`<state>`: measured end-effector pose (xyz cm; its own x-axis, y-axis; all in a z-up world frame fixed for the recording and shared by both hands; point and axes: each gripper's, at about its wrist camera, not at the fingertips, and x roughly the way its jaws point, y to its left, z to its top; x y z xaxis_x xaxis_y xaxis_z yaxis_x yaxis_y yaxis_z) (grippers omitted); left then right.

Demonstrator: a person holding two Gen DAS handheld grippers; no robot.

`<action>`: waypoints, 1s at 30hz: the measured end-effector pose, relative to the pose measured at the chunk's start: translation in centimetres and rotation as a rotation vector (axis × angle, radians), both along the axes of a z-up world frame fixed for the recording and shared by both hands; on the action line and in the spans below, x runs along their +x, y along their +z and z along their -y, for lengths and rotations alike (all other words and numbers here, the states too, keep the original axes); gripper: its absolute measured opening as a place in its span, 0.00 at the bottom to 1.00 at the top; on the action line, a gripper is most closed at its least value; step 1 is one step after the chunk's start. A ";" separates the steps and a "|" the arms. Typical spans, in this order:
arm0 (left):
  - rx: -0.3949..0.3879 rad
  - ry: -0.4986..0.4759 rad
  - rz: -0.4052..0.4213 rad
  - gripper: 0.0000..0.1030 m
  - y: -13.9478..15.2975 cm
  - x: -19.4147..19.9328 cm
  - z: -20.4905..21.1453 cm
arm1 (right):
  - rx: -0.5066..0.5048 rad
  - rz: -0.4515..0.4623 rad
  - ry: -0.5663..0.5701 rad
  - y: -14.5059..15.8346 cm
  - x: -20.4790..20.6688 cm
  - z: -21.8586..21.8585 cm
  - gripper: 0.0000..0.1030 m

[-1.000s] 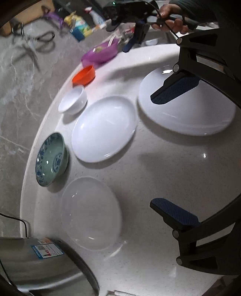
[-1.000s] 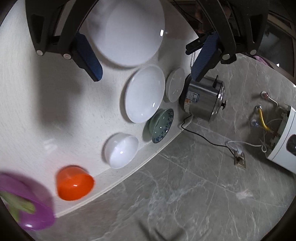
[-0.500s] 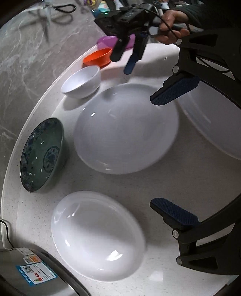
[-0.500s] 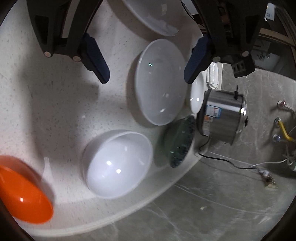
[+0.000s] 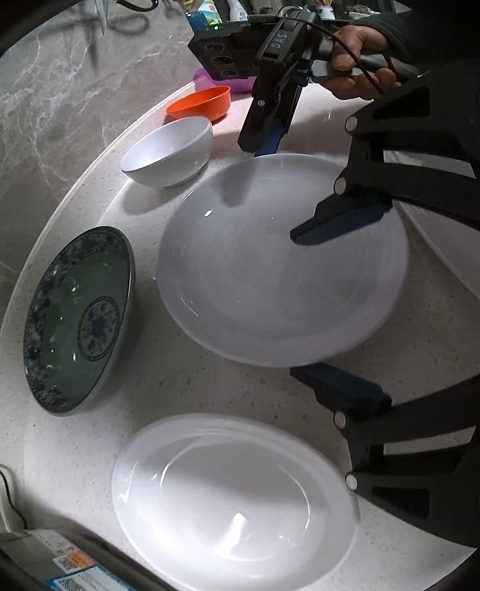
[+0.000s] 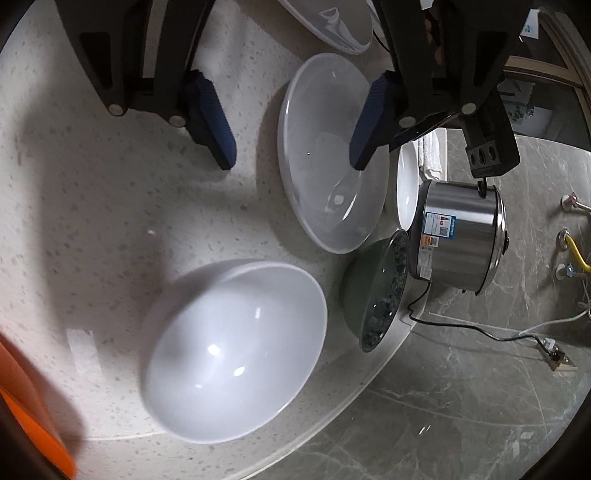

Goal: Organize plates and bowls
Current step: 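Close both grippers on the white plate rim and lift it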

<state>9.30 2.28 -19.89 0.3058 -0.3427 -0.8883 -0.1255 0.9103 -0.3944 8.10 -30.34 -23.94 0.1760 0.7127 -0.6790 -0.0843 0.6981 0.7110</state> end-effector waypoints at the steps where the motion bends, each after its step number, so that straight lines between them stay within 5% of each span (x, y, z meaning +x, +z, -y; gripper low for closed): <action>1: 0.000 0.002 0.000 0.59 -0.1 0.2 0.0 | -0.008 0.004 0.008 0.0 0.1 -0.2 0.61; 5: -0.008 -0.002 -0.001 0.58 -0.5 0.6 0.1 | -0.030 0.023 0.031 0.1 0.4 -0.9 0.59; 15: -0.035 0.013 -0.004 0.30 -0.7 0.6 -1.2 | -0.096 0.045 0.068 0.1 0.9 -2.0 0.42; 20: -0.023 0.005 -0.002 0.30 -0.6 0.5 -1.1 | -0.117 0.038 0.085 0.1 0.8 -2.1 0.39; 30: 0.016 -0.012 -0.017 0.18 -0.7 1.2 -1.2 | -0.208 0.028 0.110 0.0 0.9 -2.4 0.12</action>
<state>10.45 3.46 -20.60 0.2862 -0.3323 -0.8987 -0.1208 0.9179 -0.3779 8.96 -27.96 -23.92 0.1263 0.5737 -0.8093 -0.1856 0.8151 0.5488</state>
